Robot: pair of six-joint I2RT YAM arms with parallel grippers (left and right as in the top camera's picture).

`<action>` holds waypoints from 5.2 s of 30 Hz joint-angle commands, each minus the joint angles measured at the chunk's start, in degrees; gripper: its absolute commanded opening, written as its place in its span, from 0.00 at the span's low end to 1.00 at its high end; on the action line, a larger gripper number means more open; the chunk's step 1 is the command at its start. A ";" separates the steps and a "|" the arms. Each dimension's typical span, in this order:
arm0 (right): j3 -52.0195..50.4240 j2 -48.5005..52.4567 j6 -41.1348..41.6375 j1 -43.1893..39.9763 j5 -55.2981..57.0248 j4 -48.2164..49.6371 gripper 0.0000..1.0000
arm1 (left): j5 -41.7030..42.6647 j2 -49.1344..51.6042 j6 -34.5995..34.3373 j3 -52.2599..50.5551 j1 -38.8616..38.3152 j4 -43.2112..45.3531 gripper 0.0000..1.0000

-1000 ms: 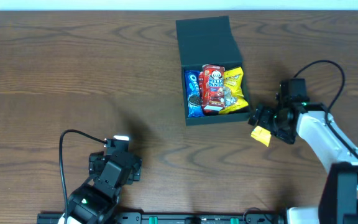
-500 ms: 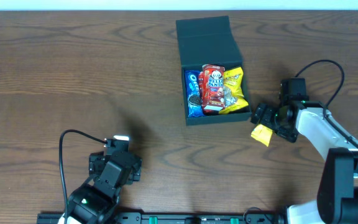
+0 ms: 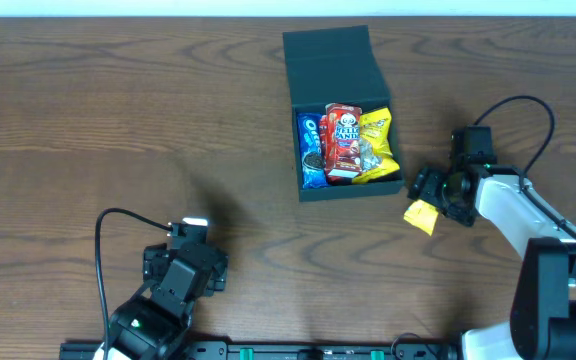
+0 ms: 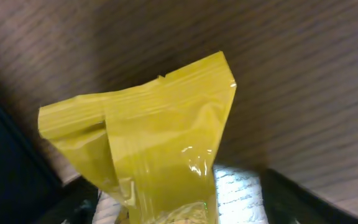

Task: Pack container
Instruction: 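Grasp the small yellow snack bag with the right gripper, then lift the yellow snack and lower it into the box's right side, then release the yellow snack and press the contents down with the right gripper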

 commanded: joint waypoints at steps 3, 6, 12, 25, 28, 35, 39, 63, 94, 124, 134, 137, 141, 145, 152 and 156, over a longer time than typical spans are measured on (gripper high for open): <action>-1.25 0.55 1.03 -0.68 -0.02 0.28 0.69 | -0.22 -0.28 0.35 0.07 0.17 -0.15 0.95; -1.42 0.52 0.98 -0.63 -0.02 0.35 0.60 | -0.22 -0.28 0.35 0.07 0.17 -0.15 0.96; -1.42 0.52 0.98 -0.61 -0.04 0.33 0.43 | -0.22 -0.28 0.35 0.07 0.17 -0.15 0.95; -1.42 0.52 0.98 0.22 0.00 0.33 0.23 | -0.22 -0.28 0.35 0.07 0.17 -0.17 0.95; -1.42 0.52 1.01 0.22 -0.02 0.33 0.21 | -0.22 -0.28 0.35 0.07 0.17 -0.15 0.95; -1.42 0.50 0.98 0.22 -0.02 0.09 0.17 | -0.22 -0.28 0.35 0.07 0.17 -0.17 0.95; -1.42 -0.07 0.98 0.22 -0.02 -0.07 0.17 | -0.22 -0.28 0.35 0.07 0.17 -0.17 0.95; 12.92 -14.05 -4.76 9.60 -0.07 -23.28 0.14 | -0.22 -0.28 0.35 0.07 0.17 -0.17 0.96; 34.38 9.70 -15.15 17.05 -1.86 -22.47 0.17 | -0.22 -0.28 0.35 0.07 0.17 -0.15 0.95; 36.87 13.22 -13.81 16.87 -1.55 -18.08 0.99 | -0.22 -0.28 0.35 0.07 0.17 -0.17 0.95; 40.61 9.44 -12.41 18.03 -1.64 -23.98 0.99 | -0.22 -0.28 0.35 0.07 0.17 -0.17 0.96; 40.61 8.15 -11.58 19.34 -2.34 -27.04 0.99 | -0.22 -0.28 0.35 0.07 0.17 -0.15 0.95; 40.61 6.86 -11.43 22.18 -2.29 -31.04 0.99 | -0.22 -0.28 0.35 0.07 0.17 -0.15 0.95; 40.59 6.86 -10.99 25.64 -2.19 -33.86 0.99 | -0.22 -0.28 0.35 0.07 0.17 -0.17 0.95; 37.13 6.88 -14.43 29.90 -0.02 -33.44 0.99 | -0.22 -0.28 0.35 0.07 0.17 -0.15 0.95; 32.26 6.64 -26.60 31.61 -1.05 -35.76 0.99 | -0.22 -0.28 0.35 0.07 0.17 -0.17 0.95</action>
